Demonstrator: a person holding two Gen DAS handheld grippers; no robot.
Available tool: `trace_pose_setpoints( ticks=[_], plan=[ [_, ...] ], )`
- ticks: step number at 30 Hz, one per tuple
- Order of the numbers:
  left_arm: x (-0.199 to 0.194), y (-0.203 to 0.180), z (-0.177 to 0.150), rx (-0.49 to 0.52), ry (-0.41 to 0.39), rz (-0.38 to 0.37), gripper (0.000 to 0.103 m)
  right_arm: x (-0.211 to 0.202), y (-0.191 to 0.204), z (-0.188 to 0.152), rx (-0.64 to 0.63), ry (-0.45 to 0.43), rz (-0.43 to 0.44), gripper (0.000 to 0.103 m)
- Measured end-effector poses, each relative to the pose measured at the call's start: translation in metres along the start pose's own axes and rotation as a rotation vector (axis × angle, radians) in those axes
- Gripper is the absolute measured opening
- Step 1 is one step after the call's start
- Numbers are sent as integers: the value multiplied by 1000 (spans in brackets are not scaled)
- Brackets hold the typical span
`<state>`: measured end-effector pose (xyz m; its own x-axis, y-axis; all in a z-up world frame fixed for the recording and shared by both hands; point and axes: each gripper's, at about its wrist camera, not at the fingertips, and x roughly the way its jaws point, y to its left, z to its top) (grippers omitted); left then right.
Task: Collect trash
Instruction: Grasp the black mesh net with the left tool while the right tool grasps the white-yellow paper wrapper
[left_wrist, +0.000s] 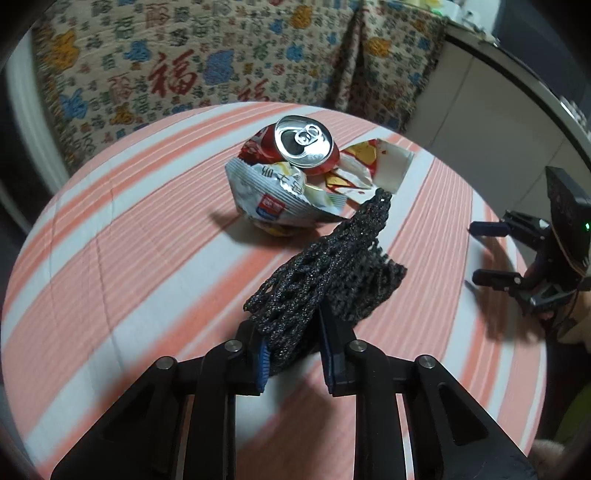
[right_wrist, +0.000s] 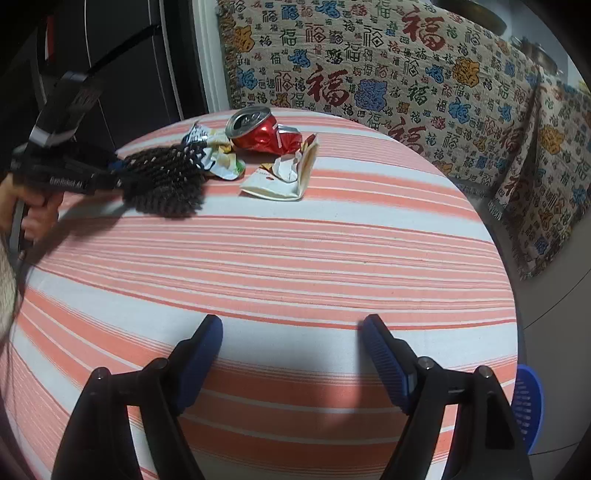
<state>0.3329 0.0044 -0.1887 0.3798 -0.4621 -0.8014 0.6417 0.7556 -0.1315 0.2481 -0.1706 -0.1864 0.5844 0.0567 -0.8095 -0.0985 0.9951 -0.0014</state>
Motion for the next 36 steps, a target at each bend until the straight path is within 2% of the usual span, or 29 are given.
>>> trace_pose_setpoints(
  ticks=[2,4,7,9,11,12,13,14,15,16,18,20,24,28,31,33,34,35,36],
  plan=[
    [-12,-6,-11,-84,-12,21,22,1,-13,5,78,-7,41,80],
    [-21,-14,-24,-176,-12,36,21,6,-22,17,119,8,47,80],
    [-27,-38,-42,-244,1,76,22,12,-26,51,105,-32,49,80],
    [-31,-53,-52,-269,0,77,32,24,-21,79,84,-37,63,79],
    [-35,-62,-57,-291,-12,72,67,38,-15,100,88,-28,82,76],
    [-39,-64,-58,-292,-25,81,75,45,-13,106,89,-17,80,72],
    [-45,-66,-60,-282,-48,101,82,53,-11,112,91,-6,68,61],
    [-50,-67,-60,-268,-71,123,83,62,-11,117,91,5,59,37],
    [-54,-67,-60,-257,-85,136,83,69,-12,118,97,22,60,18],
    [-59,-64,-59,-250,-103,147,85,72,-15,118,107,37,61,8],
    [-65,-58,-55,-241,-128,142,91,65,-21,112,137,31,77,8],
    [-67,-53,-50,-219,-150,122,98,46,-21,99,115,19,72,7],
    [-52,-45,-33,-148,-164,105,98,11,-26,66,82,18,53,7],
    [-28,-19,-15,-182,-148,108,98,-19,-25,33,70,3,75,8],
    [-11,1,-9,-228,-119,42,98,-31,-21,17,50,-6,82,8],
    [-3,6,-10,-246,-97,-6,92,-33,-19,10,41,0,93,8],
    [1,5,-10,-245,-91,-32,74,-33,-18,8,37,1,95,8],
    [2,4,-11,-245,-88,-51,50,-33,-18,5,32,0,95,8],
    [2,2,-12,-248,-88,-72,34,-34,-18,4,30,-2,94,8]
  ],
)
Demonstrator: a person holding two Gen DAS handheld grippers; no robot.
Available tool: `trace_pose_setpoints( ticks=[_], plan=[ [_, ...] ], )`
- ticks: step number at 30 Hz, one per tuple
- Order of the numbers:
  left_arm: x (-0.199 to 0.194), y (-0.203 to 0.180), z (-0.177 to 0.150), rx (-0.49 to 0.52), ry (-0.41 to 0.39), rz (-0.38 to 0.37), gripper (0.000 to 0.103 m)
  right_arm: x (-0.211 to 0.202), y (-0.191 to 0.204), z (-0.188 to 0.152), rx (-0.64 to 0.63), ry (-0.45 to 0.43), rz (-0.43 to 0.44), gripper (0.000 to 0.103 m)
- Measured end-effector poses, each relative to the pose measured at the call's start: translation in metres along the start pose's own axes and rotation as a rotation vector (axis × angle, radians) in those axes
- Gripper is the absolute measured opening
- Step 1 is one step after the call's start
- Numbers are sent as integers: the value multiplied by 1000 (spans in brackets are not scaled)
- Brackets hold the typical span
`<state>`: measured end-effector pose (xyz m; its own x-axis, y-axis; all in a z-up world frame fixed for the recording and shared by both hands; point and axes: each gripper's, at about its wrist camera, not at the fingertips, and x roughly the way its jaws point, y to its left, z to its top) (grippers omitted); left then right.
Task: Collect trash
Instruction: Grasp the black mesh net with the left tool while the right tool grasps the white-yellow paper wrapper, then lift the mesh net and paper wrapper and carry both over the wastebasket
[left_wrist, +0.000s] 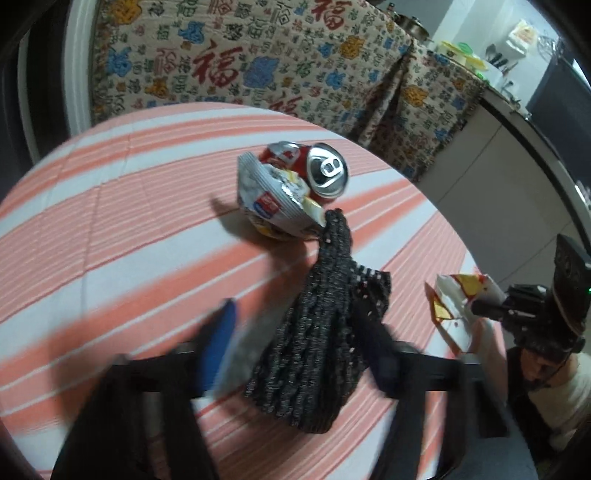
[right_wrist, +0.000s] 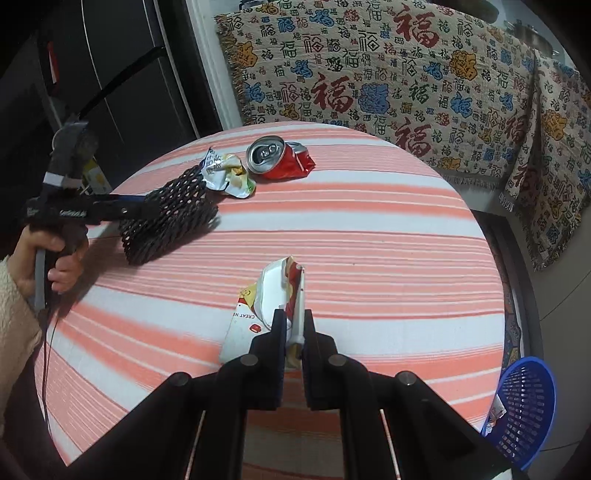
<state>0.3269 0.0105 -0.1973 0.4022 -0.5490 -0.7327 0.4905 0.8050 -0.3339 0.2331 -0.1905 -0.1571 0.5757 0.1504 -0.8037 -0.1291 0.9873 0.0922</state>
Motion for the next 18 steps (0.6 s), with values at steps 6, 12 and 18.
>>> trace_pose_setpoints(
  ticks=[6,12,18],
  plan=[
    [-17,-18,-10,-49,-26,44,10,-7,-12,-8,19,-9,3,8],
    [-41,-68,-29,-43,-56,151,10,-22,-12,-5,30,-36,22,8],
    [-45,-116,-52,-29,-99,253,10,-33,-6,-8,12,-51,11,8]
  ],
)
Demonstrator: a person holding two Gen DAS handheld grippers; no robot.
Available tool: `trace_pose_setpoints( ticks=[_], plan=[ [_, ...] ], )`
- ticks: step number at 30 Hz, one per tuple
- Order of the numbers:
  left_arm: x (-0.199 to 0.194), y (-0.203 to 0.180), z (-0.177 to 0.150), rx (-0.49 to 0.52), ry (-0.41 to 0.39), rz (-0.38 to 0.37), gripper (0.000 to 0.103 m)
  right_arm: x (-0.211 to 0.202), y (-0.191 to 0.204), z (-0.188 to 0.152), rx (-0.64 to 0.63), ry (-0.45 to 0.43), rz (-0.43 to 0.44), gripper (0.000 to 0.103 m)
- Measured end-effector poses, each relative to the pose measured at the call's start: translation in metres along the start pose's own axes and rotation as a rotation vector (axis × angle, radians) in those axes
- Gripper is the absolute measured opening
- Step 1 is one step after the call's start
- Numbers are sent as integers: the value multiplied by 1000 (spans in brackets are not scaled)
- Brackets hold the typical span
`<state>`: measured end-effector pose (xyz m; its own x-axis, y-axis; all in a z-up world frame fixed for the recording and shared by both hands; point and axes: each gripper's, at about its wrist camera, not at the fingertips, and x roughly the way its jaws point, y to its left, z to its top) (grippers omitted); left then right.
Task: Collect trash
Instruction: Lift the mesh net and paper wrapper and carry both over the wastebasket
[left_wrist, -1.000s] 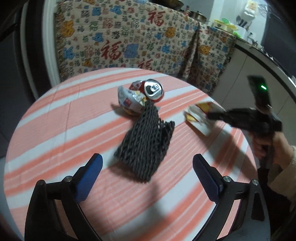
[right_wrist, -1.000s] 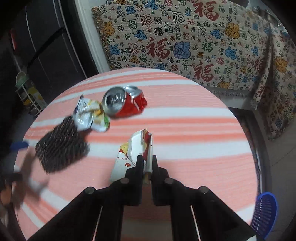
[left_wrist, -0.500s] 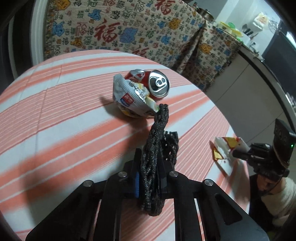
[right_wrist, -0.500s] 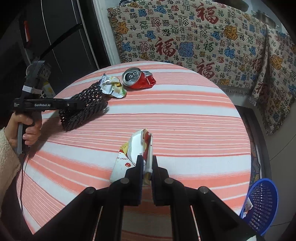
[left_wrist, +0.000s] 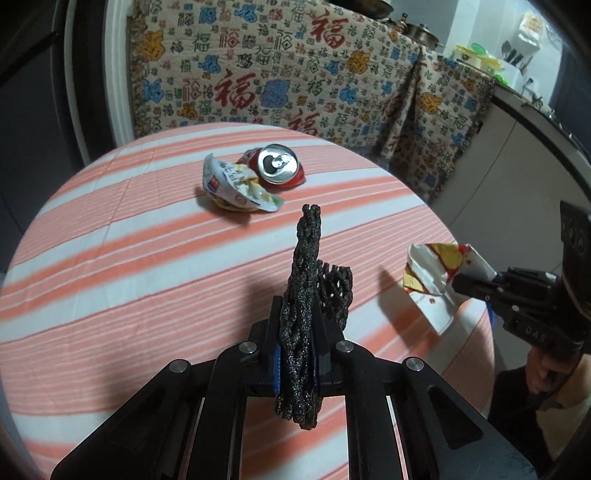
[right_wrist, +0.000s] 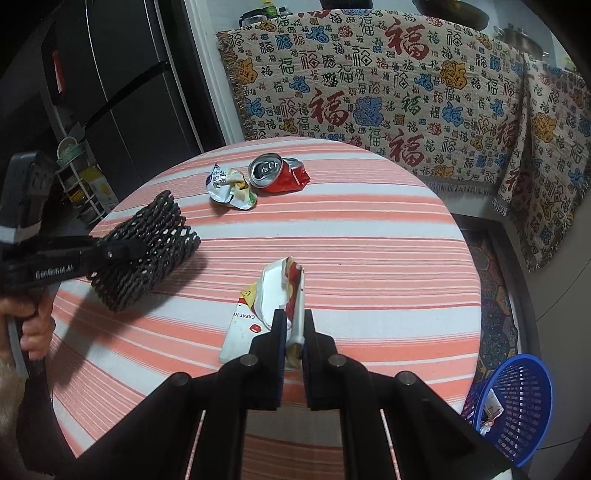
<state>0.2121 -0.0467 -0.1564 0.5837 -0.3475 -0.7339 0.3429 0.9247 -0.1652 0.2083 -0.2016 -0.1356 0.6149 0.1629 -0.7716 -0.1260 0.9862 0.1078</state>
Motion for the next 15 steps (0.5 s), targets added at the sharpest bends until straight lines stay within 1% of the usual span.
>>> trace_pose_setpoints(
  ticks=[3,5,11,15],
  plan=[
    [-2,-10,-6,-30,-10,3,10,-5,0,-4,0,-6,-2,8],
    [-1,-16,-11,-36,-13,24,10,-7,0,-6,2,-11,-2,8],
    [-2,-25,-15,-26,-34,85,10,-12,1,-11,2,-20,-4,8],
    [-3,-25,-17,-23,-40,107,10,-12,1,-13,4,-23,0,8]
  ],
)
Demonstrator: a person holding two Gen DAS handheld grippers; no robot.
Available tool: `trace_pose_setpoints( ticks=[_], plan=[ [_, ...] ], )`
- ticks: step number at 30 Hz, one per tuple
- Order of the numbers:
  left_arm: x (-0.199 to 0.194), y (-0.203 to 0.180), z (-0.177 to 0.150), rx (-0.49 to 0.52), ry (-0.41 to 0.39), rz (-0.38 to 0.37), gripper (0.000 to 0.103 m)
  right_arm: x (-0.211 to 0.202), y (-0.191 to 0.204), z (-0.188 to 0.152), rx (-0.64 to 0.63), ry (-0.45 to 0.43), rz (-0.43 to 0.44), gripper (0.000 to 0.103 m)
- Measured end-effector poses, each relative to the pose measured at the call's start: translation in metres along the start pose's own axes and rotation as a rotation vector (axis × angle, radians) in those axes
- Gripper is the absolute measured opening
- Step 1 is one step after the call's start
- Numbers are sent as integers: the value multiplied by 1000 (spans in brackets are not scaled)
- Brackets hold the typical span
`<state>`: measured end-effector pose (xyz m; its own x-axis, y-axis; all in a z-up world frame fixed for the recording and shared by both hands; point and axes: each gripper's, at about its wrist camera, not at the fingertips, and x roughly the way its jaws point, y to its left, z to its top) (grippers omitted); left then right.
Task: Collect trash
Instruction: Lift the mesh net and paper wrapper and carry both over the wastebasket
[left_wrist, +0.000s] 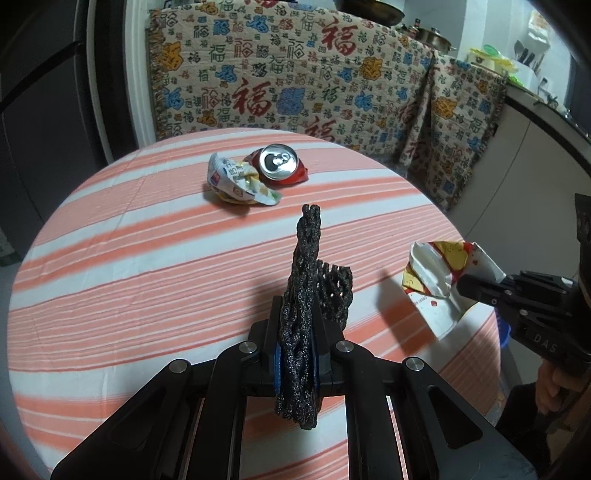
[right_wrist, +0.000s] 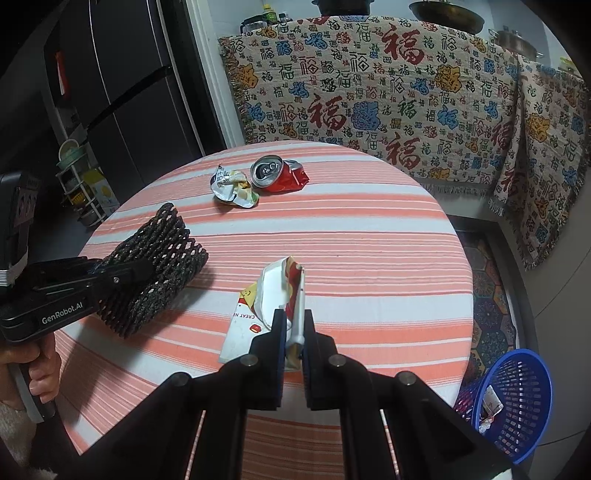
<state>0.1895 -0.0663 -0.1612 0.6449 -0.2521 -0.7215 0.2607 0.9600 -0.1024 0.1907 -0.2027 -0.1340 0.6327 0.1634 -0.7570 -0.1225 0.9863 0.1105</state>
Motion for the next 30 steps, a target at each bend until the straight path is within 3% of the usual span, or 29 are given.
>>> trace_pose_setpoints(
  ticks=[13,22,30],
  plan=[
    [7,-2,-2,0,9,10,10,5,-3,-3,7,7,8,8],
    [3,-10,2,-20,12,-54,10,-4,-13,-1,33,-16,3,8],
    [2,-50,15,20,12,-138,10,-21,-38,0,78,-55,-2,8]
  ],
)
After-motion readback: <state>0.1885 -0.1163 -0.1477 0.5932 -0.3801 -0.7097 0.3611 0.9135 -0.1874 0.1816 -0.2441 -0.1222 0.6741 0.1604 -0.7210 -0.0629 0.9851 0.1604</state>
